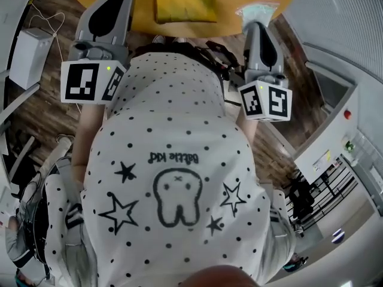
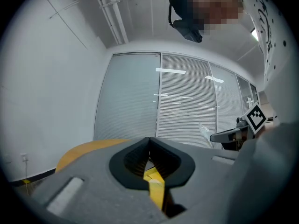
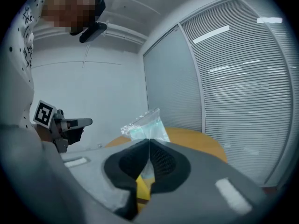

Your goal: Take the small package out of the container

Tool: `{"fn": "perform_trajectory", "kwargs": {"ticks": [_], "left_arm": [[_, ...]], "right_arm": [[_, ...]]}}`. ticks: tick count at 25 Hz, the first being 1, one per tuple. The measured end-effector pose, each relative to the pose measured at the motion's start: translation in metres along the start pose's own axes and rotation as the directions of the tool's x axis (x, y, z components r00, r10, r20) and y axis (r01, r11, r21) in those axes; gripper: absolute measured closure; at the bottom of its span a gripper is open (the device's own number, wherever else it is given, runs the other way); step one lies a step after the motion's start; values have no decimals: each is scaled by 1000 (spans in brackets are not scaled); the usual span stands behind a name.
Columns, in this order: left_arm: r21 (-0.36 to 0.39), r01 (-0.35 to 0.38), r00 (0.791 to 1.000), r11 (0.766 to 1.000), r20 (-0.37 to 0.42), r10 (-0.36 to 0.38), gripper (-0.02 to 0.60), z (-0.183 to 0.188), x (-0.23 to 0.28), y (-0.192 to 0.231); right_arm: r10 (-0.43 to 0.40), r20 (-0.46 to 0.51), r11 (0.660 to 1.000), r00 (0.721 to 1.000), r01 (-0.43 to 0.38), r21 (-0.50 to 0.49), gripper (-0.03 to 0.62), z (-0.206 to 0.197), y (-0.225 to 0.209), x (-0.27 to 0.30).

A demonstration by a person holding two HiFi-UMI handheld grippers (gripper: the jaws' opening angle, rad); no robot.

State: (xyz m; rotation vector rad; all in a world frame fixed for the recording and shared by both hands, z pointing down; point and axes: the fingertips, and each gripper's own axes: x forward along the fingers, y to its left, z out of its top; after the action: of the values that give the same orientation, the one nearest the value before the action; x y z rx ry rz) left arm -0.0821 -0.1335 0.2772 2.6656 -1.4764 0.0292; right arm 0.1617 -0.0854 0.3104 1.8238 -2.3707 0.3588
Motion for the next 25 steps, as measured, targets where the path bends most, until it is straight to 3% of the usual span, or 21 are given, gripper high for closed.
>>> {"fn": "perform_trajectory", "kwargs": {"ticks": [7, 11, 25], "left_arm": [[-37, 32, 998, 999, -46, -34, 571, -17, -2, -10], [-27, 72, 997, 997, -30, -72, 571, -10, 7, -19], [-47, 25, 999, 999, -38, -26, 571, -15, 2, -9]], "right_arm": [[-10, -6, 1000, 1000, 10, 13, 589, -8, 5, -7], [-4, -15, 1000, 1000, 4, -6, 590, -7, 4, -4], [20, -12, 1000, 1000, -20, 18, 589, -7, 10, 3]]}}
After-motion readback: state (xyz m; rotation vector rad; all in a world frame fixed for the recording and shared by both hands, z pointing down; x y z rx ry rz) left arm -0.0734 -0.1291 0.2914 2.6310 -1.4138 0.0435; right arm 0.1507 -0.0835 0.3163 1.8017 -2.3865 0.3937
